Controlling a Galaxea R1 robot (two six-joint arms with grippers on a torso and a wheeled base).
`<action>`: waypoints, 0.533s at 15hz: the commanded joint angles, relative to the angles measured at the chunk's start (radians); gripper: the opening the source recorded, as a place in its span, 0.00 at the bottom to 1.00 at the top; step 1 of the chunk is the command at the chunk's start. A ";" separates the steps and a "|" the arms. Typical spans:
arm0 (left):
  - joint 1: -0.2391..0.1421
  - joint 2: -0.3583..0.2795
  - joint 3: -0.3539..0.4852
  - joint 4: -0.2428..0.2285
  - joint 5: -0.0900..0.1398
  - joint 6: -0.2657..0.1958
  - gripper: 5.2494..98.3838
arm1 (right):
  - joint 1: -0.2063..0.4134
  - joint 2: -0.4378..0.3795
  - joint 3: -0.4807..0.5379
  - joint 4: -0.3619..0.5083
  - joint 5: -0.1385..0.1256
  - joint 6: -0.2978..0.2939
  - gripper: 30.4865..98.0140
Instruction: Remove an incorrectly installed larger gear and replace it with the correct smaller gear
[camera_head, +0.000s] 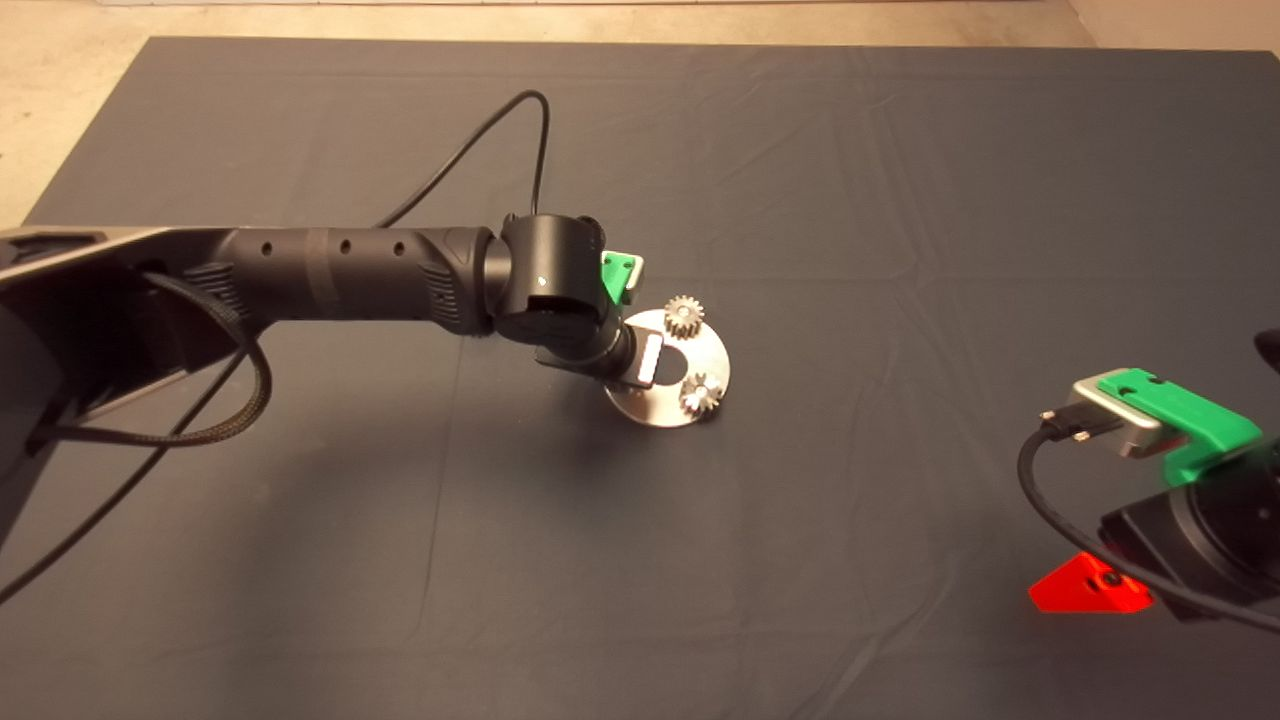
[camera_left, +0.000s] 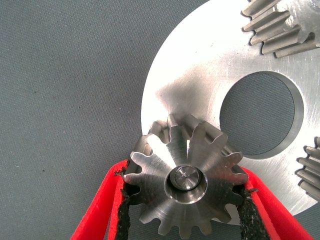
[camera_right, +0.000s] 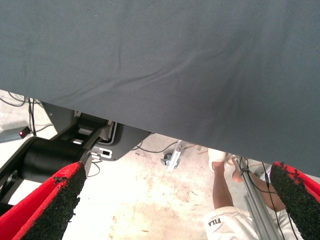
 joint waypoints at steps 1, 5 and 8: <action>-0.018 0.001 0.031 0.008 -0.001 0.001 0.41 | 0.016 0.002 0.004 -0.026 -0.125 0.008 1.00; -0.021 -0.001 0.023 0.008 0.000 -0.004 0.40 | 0.016 0.002 0.004 -0.026 -0.125 0.007 1.00; -0.024 -0.001 0.029 0.005 -0.001 -0.004 0.40 | 0.016 0.001 0.004 -0.026 -0.125 0.007 0.99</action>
